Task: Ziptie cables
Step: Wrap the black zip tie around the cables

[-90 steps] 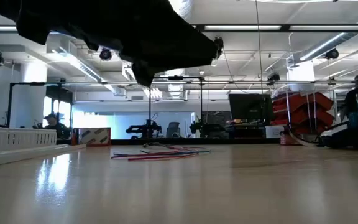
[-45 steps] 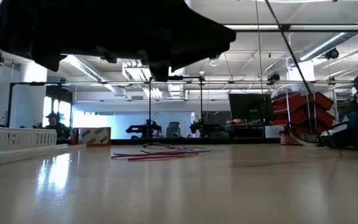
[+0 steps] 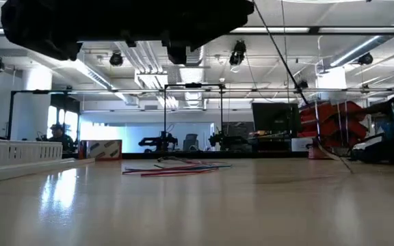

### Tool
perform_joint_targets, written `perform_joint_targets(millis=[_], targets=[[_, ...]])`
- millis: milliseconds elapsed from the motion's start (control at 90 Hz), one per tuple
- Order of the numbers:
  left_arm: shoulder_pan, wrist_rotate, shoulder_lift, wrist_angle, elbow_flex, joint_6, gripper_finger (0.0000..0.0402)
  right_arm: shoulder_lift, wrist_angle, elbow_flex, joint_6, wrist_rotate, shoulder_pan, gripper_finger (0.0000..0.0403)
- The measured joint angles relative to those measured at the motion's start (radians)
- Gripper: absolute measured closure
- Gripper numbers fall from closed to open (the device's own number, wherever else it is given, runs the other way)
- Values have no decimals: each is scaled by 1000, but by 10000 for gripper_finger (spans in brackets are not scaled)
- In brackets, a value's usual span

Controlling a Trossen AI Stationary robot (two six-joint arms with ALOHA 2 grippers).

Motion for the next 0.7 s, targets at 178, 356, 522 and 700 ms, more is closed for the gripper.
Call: perform_joint_targets(millis=[178, 356, 522, 700], targets=[[0, 4, -27, 0, -32, -7, 303, -1, 267, -134, -48, -2, 2, 403], [-2, 4, -55, 1, -76, -40, 303, -15, 411, -219, -46, -15, -1, 403], [2, 49, -66, 1, -82, -43, 303, -13, 444, -257, -45, -19, -26, 403], [6, 58, -67, 0, -77, -36, 303, -7, 491, -296, -41, -20, -53, 403]])
